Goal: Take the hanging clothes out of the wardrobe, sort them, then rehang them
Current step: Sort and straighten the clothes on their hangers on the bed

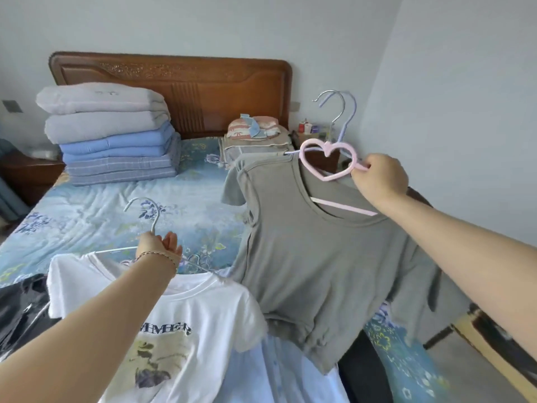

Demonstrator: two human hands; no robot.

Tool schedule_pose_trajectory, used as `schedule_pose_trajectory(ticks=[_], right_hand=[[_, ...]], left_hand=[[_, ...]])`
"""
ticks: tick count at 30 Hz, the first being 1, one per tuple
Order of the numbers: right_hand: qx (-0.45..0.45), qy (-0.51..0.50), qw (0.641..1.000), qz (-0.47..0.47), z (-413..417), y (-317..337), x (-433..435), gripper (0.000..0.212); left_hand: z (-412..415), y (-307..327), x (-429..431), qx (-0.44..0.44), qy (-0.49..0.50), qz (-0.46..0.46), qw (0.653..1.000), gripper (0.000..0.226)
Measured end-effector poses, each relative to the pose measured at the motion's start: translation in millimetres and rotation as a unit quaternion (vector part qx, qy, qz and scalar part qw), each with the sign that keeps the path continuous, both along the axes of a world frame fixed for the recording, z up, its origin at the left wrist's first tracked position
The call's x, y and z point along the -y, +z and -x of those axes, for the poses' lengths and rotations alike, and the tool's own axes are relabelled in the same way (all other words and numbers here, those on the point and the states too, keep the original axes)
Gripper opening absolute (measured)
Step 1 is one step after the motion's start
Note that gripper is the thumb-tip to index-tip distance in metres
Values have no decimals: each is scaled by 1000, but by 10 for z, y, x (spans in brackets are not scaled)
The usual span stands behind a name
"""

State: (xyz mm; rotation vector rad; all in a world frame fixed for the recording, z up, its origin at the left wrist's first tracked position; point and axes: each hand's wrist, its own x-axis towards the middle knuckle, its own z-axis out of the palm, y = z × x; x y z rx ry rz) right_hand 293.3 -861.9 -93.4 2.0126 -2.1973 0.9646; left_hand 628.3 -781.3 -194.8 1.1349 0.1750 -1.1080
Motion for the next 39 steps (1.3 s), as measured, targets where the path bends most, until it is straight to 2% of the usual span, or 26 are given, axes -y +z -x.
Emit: schedule_pose_trajectory(ticks=[3, 6, 11, 14, 17, 23, 26, 28, 32, 34, 37, 39], right_hand=[[0, -1, 1000, -27, 158, -81, -170, 24], [-13, -22, 999, -39, 369, 12, -267, 29], [-60, -31, 998, -15, 761, 461, -176, 27], [-76, -34, 997, 5, 944, 667, 45, 37], [-66, -28, 997, -27, 1096, 585, 502, 36], [-89, 24, 986, -141, 1409, -521, 1850, 37], [-153, 74, 974, -146, 1556, -1193, 2531, 43], [-217, 106, 956, -167, 1596, -1560, 2954, 44], [-315, 122, 896, -289, 1522, -2311, 3648, 31], [-328, 122, 880, -321, 1463, -2724, 3902, 33], [-315, 115, 883, -328, 1409, -3289, 4312, 39], [-318, 107, 886, -321, 1385, -3513, 4604, 34]], left_hand=[[176, 133, 28, 8, -5, 10, 1000, 42], [315, 226, 108, 24, -12, 21, 999, 43], [454, 241, 334, 42, -17, 23, 999, 42], [574, 168, 522, 47, -19, 7, 999, 37], [730, -18, 775, 44, -5, -25, 999, 26], [1065, -698, 1553, 39, 4, -88, 995, 26], [1186, -1100, 1986, 39, 19, -119, 992, 28], [1229, -1370, 2242, 42, 34, -138, 989, 31], [1280, -1871, 2660, 51, 61, -181, 980, 33], [1281, -2095, 2859, 58, 71, -203, 975, 34], [1239, -2453, 3111, 62, 81, -228, 968, 35], [1208, -2677, 3237, 64, 87, -243, 964, 35]])
